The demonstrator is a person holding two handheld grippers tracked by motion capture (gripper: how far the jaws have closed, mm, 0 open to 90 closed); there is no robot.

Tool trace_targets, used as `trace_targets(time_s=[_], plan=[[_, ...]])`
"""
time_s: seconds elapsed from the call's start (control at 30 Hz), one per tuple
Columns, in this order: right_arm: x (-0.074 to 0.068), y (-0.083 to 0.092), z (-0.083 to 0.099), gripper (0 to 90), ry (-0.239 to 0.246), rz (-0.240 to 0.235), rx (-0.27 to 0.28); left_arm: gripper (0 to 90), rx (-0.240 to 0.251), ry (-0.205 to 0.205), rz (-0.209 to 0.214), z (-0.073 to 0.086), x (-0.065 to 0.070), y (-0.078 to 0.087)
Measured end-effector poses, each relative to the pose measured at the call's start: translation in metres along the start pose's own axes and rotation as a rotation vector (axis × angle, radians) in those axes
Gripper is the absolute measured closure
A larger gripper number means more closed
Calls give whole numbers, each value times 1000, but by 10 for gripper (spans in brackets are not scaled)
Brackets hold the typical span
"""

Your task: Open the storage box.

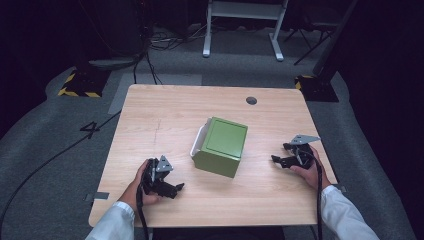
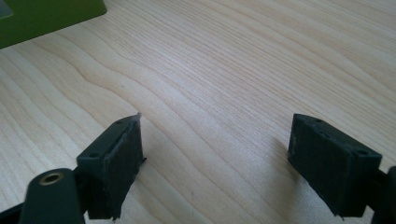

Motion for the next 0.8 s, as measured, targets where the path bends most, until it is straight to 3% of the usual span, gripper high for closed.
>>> trace_targets(time_s=[0.07, 0.2, 0.27, 0.33, 0.4, 0.5, 0.63, 0.73, 0.8], plan=[[0, 0, 0, 179, 0, 0, 0, 5, -7, -13, 8, 0, -2, 1], [0, -1, -1, 177, 0, -1, 0, 11, -20, 7, -5, 1, -5, 3], [0, -1, -1, 177, 0, -1, 0, 83, -16, 15, -18, -1, -11, 7], [0, -1, -1, 177, 0, -1, 0, 236, -6, 16, -42, -4, -16, 12], [0, -1, -1, 177, 0, -1, 0, 181, 6, 24, -53, -6, -19, 14], [0, 0, 0, 177, 0, 0, -1, 248, 51, 36, -60, -18, -23, 21], [0, 0, 0, 177, 0, 0, -1, 245, 153, 65, -63, -45, -30, 32], [0, 0, 0, 177, 2, -1, 0, 245, 201, 101, -62, -59, -35, 35], [0, 0, 0, 176, 1, -2, 0, 245, 216, 103, -60, -66, -38, 37]])
Point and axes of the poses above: each handheld gripper's, and its own axes: y roughly backward along the jaws, z roughly out of its underside, x roughly to its right, the point moved 5 cm from there along -y, roughly forward along the jaws, and after that the axes turned 7 degrees about y, right-handed, at the moved point
